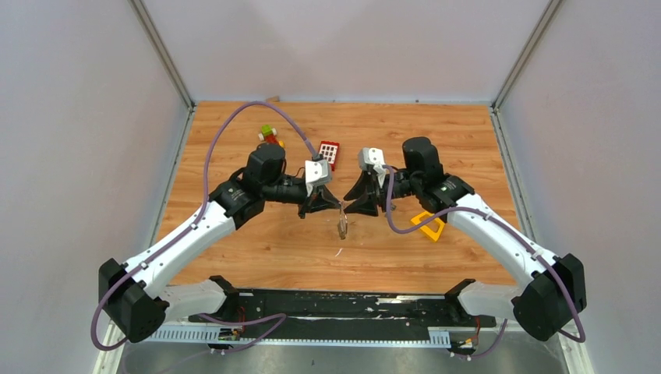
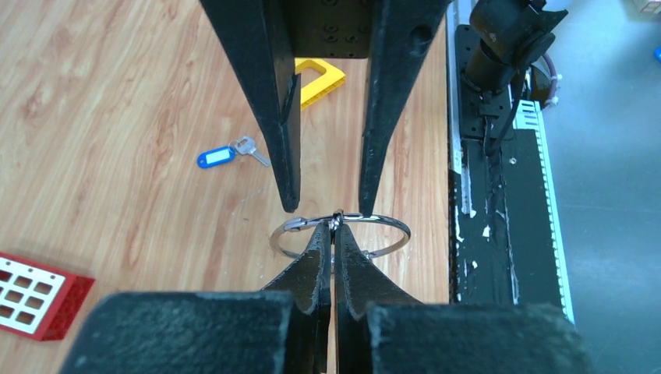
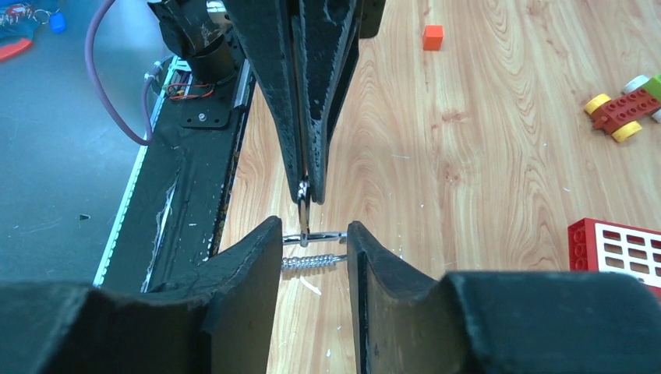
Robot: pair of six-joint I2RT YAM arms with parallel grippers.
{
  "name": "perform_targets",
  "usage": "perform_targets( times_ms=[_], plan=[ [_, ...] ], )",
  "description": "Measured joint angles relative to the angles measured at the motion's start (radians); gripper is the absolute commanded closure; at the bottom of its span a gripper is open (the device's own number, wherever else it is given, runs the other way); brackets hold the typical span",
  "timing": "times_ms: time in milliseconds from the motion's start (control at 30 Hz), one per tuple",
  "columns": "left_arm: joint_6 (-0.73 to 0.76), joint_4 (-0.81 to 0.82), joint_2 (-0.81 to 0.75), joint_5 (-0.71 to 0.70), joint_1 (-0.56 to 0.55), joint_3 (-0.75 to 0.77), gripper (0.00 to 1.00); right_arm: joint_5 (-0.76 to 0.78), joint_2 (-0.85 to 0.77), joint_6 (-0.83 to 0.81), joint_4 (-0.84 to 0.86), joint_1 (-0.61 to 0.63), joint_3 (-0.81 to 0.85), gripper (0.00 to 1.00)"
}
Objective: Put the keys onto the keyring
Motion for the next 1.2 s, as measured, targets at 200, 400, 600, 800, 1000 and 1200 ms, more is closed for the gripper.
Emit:
perform_targets(
  times_ms=[200, 400, 600, 800, 1000, 1200],
  plan=[
    [-0.066, 0.018, 0.001, -0.025, -0.002, -0.015, 1.0, 0.001, -0.021, 0.018, 0.026, 0.0, -0.001, 0.61],
    [-0.098, 0.041, 0.01, -0.032, -0.006, -0.016, 1.0, 0.001, -0.025, 0.024, 0.041, 0.001, -0.002, 0.62],
    [-0.118, 0.057, 0.013, -0.033, -0.006, -0.016, 1.0, 0.001, -0.021, 0.024, 0.041, 0.006, -0.002, 0.66],
    [-0.125, 0.063, 0.013, -0.033, -0.006, -0.016, 1.0, 0.001, -0.019, 0.024, 0.041, 0.006, -0.002, 0.73],
    [-0.133, 0.069, 0.013, -0.033, -0.006, -0.016, 1.0, 0.002, -0.004, 0.023, 0.04, 0.007, -0.002, 0.75],
    [-0.135, 0.069, 0.013, -0.032, -0.006, -0.022, 1.0, 0.002, -0.003, 0.01, 0.039, 0.007, -0.002, 0.77]
  ],
)
